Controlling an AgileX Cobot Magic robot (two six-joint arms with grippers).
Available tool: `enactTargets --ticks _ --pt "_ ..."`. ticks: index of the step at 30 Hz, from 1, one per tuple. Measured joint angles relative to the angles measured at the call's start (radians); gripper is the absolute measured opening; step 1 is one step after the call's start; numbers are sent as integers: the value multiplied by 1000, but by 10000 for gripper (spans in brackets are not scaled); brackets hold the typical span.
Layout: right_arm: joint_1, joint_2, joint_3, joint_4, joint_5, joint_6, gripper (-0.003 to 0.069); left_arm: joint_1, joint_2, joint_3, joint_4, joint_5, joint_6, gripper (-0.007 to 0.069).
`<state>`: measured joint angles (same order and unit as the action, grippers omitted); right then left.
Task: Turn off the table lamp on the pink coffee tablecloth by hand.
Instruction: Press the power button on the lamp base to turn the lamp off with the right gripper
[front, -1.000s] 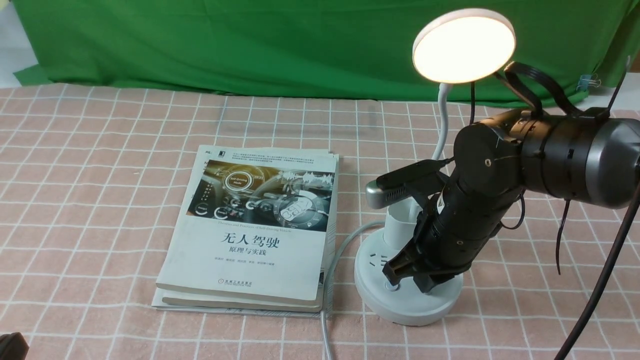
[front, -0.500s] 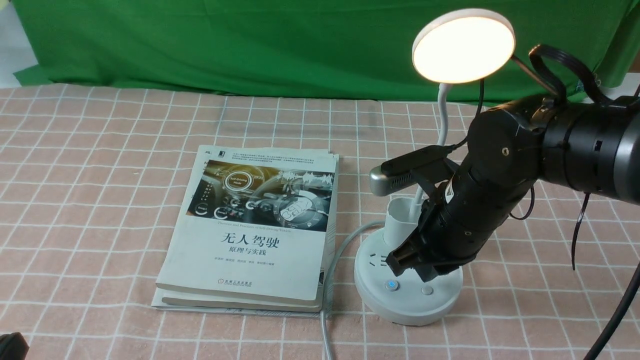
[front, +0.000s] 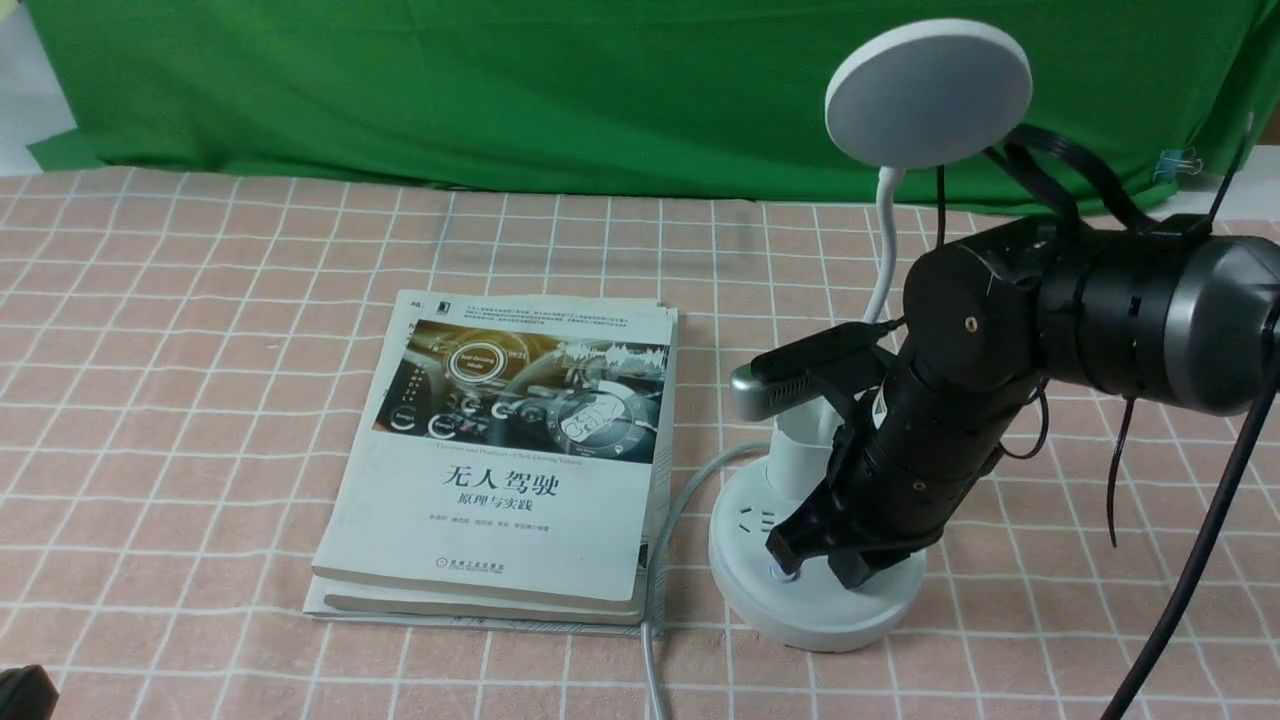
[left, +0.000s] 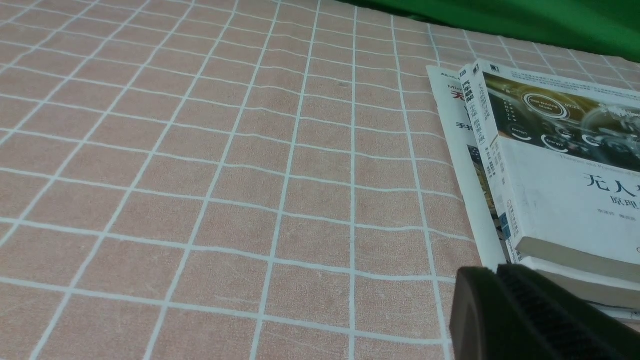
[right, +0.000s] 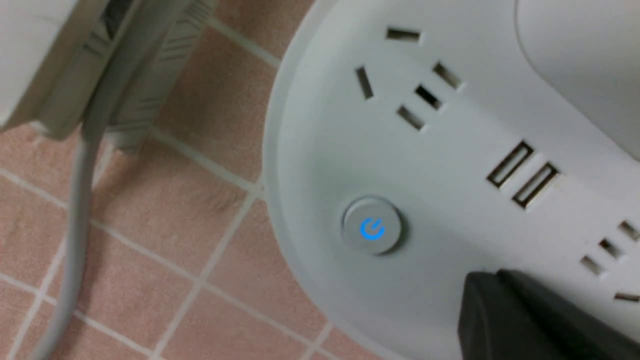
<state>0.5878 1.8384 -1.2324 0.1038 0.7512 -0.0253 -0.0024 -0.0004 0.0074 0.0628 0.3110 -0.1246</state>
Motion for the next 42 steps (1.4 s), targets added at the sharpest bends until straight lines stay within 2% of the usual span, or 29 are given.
enactTargets --ticks 7,20,33,42 --pt "0 -74 2 0 -4 -1 40 0 0 0 0 0 0 6" --pt "0 24 -4 -3 -5 -4 41 0 0 0 0 0 0 6" --pt "0 -89 3 -4 -14 -14 43 0 0 0 0 0 0 6" --pt "0 -37 3 -4 -9 -13 45 0 0 0 0 0 0 6"
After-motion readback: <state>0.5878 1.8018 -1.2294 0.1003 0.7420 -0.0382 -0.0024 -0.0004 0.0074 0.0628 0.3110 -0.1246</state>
